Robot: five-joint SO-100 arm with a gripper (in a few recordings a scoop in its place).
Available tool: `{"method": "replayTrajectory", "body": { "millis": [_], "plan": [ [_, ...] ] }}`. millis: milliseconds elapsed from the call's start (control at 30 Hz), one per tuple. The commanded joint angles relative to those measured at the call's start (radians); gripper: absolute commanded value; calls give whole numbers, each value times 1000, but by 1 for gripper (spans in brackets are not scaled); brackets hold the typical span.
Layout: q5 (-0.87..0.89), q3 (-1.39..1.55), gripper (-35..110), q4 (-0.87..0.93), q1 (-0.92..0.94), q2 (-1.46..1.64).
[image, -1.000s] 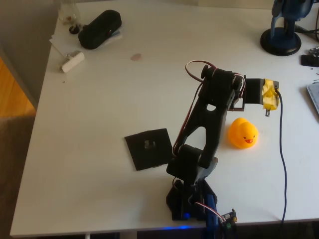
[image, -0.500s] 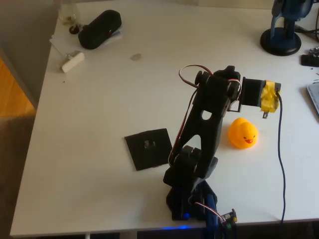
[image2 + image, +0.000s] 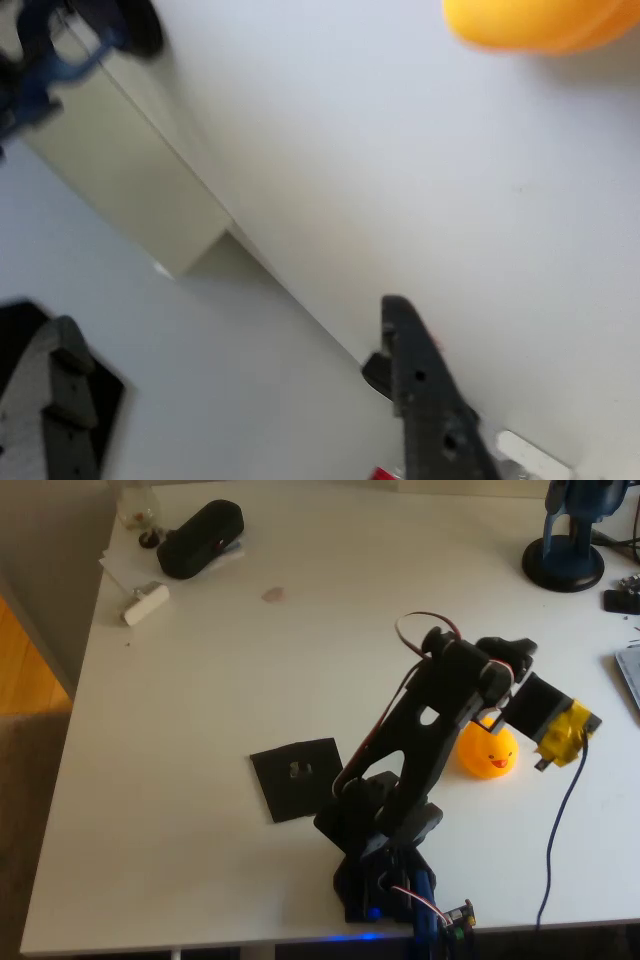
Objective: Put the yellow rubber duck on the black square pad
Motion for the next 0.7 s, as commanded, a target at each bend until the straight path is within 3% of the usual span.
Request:
{"method": "replayTrajectory", "body": {
  "millis": [0,233,667],
  "plan": [
    [-21,12,34,3,67,-35],
    [-221,15,34,3,130,-92],
    [-345,18,34,3,227,-94]
  ]
}}
